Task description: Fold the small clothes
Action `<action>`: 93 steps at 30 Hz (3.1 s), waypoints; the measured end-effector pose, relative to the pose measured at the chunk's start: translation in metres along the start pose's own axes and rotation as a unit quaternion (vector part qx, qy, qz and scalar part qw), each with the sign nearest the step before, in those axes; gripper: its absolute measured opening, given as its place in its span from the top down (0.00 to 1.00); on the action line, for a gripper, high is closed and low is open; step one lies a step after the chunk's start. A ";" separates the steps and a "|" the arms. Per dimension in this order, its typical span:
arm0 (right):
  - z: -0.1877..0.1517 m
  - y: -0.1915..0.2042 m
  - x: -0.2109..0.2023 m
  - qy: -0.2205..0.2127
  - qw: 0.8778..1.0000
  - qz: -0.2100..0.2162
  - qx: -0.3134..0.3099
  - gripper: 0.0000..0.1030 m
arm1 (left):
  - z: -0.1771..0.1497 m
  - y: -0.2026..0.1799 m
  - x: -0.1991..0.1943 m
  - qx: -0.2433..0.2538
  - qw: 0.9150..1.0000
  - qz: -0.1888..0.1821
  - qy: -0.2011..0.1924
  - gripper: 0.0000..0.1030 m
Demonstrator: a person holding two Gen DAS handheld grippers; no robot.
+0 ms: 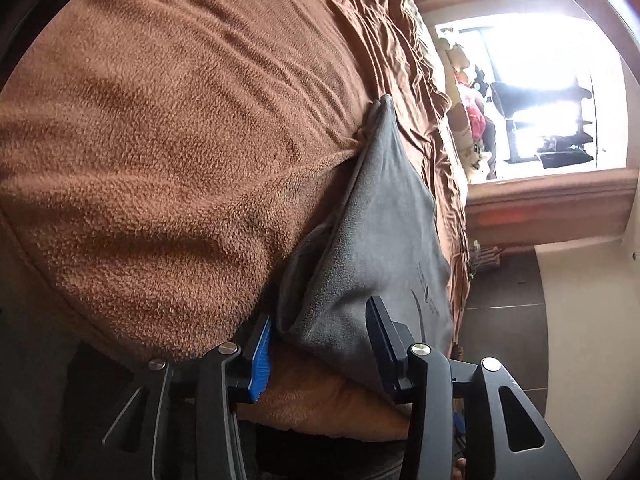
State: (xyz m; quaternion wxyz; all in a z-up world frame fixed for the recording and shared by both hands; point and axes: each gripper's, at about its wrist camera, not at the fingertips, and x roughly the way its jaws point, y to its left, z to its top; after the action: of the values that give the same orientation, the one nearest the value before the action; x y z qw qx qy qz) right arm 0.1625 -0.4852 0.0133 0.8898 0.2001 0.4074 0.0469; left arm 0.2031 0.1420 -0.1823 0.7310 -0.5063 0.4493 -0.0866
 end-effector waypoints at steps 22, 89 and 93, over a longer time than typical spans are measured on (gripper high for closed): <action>0.011 0.155 0.184 0.125 0.972 0.020 -0.197 0.63 | 0.004 0.003 0.007 -0.026 0.999 0.004 -0.022 0.93; 0.039 0.145 0.214 0.164 0.979 0.042 -0.118 0.97 | 0.038 -0.112 0.019 0.041 0.988 -0.149 -0.023 0.94; 0.022 0.138 0.203 0.164 0.978 0.057 -0.112 0.97 | 0.040 -0.135 0.021 0.060 0.985 -0.161 -0.018 0.94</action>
State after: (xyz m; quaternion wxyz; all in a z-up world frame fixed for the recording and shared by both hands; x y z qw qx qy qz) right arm 0.3244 -0.3156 -0.0622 0.8233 0.1117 0.5281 0.1755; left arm 0.2891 0.0924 -0.0807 0.7444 -0.5284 0.3433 -0.2208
